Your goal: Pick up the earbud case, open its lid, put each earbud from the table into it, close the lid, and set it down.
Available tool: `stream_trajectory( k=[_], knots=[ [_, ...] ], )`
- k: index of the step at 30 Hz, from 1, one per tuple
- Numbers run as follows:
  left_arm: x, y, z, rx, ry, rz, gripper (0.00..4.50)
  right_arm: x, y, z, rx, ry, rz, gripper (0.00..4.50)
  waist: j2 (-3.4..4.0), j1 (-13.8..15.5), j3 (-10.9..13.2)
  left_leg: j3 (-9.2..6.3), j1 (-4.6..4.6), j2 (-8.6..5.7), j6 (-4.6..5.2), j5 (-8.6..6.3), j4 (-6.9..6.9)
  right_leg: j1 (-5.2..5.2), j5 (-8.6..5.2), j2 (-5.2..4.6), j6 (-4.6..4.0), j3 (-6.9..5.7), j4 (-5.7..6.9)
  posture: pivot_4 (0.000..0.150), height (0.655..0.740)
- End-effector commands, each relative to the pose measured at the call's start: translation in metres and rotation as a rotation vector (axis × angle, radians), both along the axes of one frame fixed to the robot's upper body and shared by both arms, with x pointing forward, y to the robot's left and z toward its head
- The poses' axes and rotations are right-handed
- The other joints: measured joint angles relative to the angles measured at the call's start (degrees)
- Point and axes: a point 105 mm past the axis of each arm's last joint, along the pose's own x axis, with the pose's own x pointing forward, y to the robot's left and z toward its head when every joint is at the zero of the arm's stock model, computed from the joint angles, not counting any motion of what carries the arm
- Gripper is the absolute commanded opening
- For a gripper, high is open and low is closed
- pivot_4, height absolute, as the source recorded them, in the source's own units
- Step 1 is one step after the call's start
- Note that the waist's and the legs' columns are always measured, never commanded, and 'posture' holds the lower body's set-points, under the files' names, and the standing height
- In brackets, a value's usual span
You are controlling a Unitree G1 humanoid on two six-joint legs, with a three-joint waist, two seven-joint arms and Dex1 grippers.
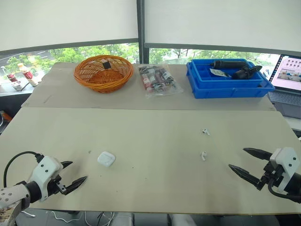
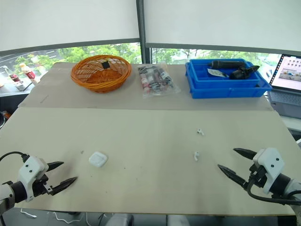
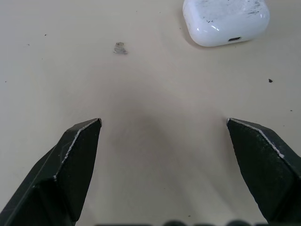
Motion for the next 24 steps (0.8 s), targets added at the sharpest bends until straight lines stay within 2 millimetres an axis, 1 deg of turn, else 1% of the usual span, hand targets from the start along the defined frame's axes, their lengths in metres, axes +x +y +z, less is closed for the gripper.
stream_trajectory(
  k=[1,5,8,14,17,21,24],
  knots=[
    [0.004,0.007,0.013,0.045,-0.066,-0.013,4.50,0.000,-0.003,0.007,-0.012,-0.022,-0.007,4.44,0.00,0.0,0.0,0.00,0.00,0.00,0.00,0.00,0.00,0.00,0.00,0.00,0.00,0.00,0.00,0.150,0.7136],
    [0.006,0.007,0.016,0.028,-0.104,-0.052,4.50,-0.001,0.000,0.004,-0.008,-0.015,-0.001,4.44,0.00,0.0,0.0,0.00,0.01,0.00,0.00,0.00,0.00,0.00,0.00,0.00,0.00,0.00,0.00,0.150,0.7136],
    [0.001,0.003,0.020,-0.035,-0.094,-0.118,4.50,-0.001,0.000,0.002,-0.006,-0.008,0.001,4.44,0.00,0.0,0.0,0.01,0.00,-0.01,0.00,0.00,0.00,0.00,0.00,0.00,0.00,0.00,0.00,0.150,0.7136],
    [0.000,0.010,0.016,-0.016,-0.064,-0.095,4.50,-0.003,-0.001,-0.004,-0.015,0.017,0.012,4.44,0.00,0.0,0.0,0.02,0.01,0.00,0.00,0.00,0.00,0.00,0.00,0.00,0.00,0.00,0.01,0.150,0.7136],
    [-0.002,0.013,0.009,-0.021,0.011,-0.100,4.50,0.002,-0.002,-0.002,-0.032,-0.004,0.016,4.44,-0.01,0.0,0.0,0.01,0.01,0.00,0.00,0.00,0.00,0.00,0.00,0.01,0.00,0.00,0.01,0.150,0.7136],
    [-0.003,0.012,0.011,-0.039,0.029,-0.130,4.50,0.008,-0.004,0.001,-0.031,-0.015,0.016,4.44,0.00,0.0,0.0,0.02,0.03,0.00,0.00,0.00,0.00,0.00,0.00,0.00,0.00,0.00,0.02,0.150,0.7136],
    [-0.002,0.013,0.012,-0.049,0.012,-0.124,4.50,0.008,-0.006,0.002,-0.001,0.009,0.014,4.44,0.00,0.0,0.0,0.02,0.03,0.01,0.00,0.00,-0.01,0.00,0.00,0.00,0.00,-0.01,0.01,0.150,0.7136]
  ],
)
